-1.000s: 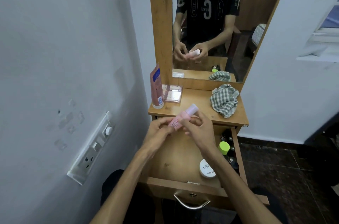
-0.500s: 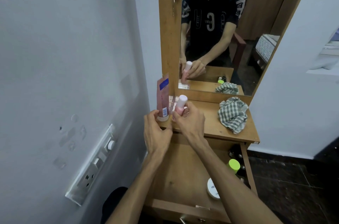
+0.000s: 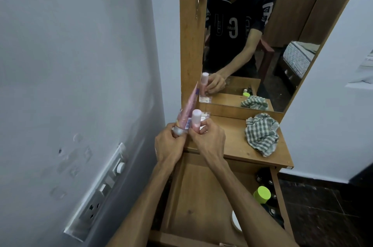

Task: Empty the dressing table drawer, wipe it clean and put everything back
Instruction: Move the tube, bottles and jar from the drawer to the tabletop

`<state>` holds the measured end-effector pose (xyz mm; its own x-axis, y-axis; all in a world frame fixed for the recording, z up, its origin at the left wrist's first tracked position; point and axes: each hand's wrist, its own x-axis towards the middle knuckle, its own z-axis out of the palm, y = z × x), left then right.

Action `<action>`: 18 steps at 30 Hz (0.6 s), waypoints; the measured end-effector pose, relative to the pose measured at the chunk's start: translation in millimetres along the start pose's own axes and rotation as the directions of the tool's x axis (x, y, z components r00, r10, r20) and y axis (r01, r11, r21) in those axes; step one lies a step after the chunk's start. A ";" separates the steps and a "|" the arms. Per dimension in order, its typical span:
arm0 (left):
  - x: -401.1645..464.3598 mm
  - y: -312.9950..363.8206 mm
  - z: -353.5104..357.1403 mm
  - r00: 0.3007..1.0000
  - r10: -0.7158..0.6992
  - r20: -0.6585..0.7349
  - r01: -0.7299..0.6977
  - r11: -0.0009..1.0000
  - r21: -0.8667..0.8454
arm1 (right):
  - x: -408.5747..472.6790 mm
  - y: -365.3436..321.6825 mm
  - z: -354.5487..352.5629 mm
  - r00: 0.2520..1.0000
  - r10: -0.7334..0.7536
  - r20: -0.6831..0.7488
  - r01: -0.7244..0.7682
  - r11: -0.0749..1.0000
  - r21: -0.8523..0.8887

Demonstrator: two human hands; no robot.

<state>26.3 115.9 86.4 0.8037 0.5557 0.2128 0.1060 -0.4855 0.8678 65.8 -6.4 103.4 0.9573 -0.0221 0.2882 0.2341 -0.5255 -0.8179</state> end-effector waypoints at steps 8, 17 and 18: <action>-7.5 -10.7 3.4 0.997 -0.024 -0.078 0.024 1.000 0.001 | 0.0 3.6 -0.8 0.996 0.029 0.089 -0.027 0.999 -0.024; -5.5 -16.6 11.6 0.993 -0.068 -0.094 0.067 0.998 -0.014 | 1.4 2.1 -12.2 0.962 -0.038 0.269 0.060 0.995 -0.074; -4.4 -17.2 11.5 0.993 -0.070 -0.090 0.070 0.997 -0.012 | 1.7 2.6 -12.0 0.964 -0.028 0.265 0.050 0.996 -0.079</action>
<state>27.6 114.0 65.4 0.7385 0.6468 0.1905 0.1544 -0.4372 0.8860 66.0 -18.0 107.6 0.9611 0.2189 0.1684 0.2680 -0.5913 -0.7606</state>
